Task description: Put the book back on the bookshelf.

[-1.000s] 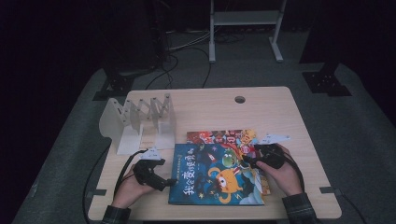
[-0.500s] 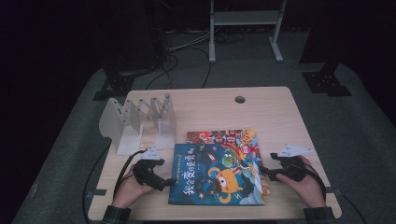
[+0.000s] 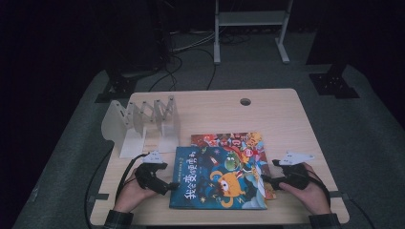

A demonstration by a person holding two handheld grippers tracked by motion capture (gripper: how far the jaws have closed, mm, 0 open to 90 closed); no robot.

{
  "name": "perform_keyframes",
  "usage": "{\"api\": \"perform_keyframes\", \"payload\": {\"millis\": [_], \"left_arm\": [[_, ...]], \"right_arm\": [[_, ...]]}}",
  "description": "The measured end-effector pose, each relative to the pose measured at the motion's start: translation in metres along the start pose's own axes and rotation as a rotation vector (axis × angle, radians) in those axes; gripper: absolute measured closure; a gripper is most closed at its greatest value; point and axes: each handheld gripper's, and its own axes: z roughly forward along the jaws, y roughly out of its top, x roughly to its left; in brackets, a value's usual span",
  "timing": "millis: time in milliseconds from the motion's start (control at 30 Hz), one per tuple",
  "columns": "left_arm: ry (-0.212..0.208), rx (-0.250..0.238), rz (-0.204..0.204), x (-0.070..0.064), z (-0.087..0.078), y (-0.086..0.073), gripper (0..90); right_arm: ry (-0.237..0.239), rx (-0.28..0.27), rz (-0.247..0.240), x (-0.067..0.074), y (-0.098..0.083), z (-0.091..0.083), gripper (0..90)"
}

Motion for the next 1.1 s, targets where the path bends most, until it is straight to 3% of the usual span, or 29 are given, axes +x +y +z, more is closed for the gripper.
{"api": "perform_keyframes", "payload": {"millis": [700,833,967,1100], "left_arm": [[-0.065,-0.017,-0.088,0.016,-0.008,-0.016,0.0],[-0.116,-0.020,-0.139,0.022,-0.007,-0.022,0.0],[-0.161,-0.028,-0.151,0.022,-0.002,-0.023,0.0],[-0.168,-0.022,-0.162,0.022,0.000,-0.022,0.0]], "right_arm": [[0.049,0.017,-0.074,0.024,0.027,0.026,24.0],[0.046,0.019,-0.082,0.025,0.029,0.028,24.4],[0.047,0.014,-0.092,0.027,0.031,0.031,26.0],[0.052,0.018,-0.091,0.028,0.033,0.032,26.1]]}}
